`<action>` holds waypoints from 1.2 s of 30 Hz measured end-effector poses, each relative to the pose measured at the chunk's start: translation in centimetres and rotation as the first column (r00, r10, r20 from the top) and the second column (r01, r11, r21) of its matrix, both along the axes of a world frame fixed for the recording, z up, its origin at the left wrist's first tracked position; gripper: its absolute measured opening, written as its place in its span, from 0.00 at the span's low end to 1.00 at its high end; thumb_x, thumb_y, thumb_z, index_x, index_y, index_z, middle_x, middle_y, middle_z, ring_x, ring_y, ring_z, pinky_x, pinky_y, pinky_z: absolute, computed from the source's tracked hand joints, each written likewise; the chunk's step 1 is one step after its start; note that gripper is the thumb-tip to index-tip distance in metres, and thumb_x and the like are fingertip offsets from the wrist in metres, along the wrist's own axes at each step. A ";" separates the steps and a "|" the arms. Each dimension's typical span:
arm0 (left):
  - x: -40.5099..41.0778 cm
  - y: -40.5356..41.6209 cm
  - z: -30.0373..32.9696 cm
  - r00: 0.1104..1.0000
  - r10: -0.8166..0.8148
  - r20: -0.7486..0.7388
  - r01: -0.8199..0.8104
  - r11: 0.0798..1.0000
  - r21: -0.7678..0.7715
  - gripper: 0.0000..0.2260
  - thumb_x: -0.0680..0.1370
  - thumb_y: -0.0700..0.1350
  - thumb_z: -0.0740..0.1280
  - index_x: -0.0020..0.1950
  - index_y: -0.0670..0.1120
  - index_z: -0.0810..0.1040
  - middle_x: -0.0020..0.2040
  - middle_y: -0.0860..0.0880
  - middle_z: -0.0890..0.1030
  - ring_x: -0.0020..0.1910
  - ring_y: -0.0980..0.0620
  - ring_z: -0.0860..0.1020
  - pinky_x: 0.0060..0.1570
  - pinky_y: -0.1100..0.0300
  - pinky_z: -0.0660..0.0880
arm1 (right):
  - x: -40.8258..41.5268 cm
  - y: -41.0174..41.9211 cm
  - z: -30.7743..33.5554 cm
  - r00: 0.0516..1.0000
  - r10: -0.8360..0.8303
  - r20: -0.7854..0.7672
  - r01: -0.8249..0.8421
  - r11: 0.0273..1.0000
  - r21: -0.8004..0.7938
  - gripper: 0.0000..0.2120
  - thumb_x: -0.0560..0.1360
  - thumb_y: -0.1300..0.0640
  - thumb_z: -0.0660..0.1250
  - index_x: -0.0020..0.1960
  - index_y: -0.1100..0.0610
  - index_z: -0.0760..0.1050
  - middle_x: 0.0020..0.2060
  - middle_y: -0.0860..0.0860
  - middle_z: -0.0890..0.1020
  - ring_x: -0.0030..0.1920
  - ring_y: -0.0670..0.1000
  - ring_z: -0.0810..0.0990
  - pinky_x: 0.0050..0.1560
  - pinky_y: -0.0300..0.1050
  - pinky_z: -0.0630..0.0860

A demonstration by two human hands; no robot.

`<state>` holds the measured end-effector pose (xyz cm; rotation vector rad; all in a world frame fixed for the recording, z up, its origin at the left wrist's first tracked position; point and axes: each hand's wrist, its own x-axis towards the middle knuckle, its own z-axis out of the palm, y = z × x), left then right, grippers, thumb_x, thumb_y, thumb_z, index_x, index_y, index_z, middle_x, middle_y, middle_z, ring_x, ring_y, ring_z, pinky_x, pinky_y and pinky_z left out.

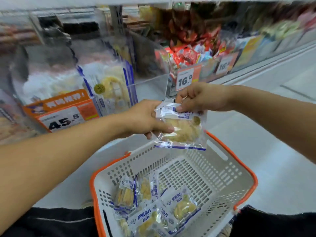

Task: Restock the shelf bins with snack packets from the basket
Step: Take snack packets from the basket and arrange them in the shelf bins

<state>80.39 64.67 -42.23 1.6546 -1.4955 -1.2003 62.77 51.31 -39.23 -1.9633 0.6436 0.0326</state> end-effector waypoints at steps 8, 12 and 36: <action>0.8 0.4 5.1 0.809 0.425 -0.406 -0.571 0.732 -0.371 0.15 0.72 0.32 0.74 0.51 0.48 0.76 0.42 0.46 0.84 0.35 0.52 0.84 0.27 0.60 0.79 | 0.3 -3.6 6.7 0.979 -0.062 0.196 0.046 0.995 0.086 0.05 0.76 0.60 0.69 0.51 0.56 0.77 0.46 0.55 0.84 0.44 0.55 0.86 0.37 0.48 0.84; 2.0 1.1 5.9 0.860 0.439 -0.260 -0.510 0.728 -0.458 0.11 0.75 0.37 0.73 0.54 0.48 0.77 0.47 0.48 0.85 0.43 0.51 0.85 0.33 0.58 0.80 | 3.2 -2.2 9.1 0.935 -0.025 0.353 0.104 0.973 -0.204 0.08 0.76 0.61 0.69 0.54 0.61 0.80 0.42 0.54 0.86 0.40 0.50 0.85 0.34 0.44 0.82; 8.0 0.5 6.9 0.195 0.333 0.923 -0.260 0.925 -0.279 0.24 0.84 0.53 0.43 0.77 0.45 0.59 0.78 0.45 0.61 0.74 0.46 0.64 0.70 0.53 0.63 | 24.8 -9.5 6.8 0.998 -0.033 -0.061 -0.050 0.267 -0.962 0.13 0.80 0.64 0.60 0.64 0.62 0.74 0.62 0.62 0.77 0.62 0.63 0.77 0.59 0.50 0.74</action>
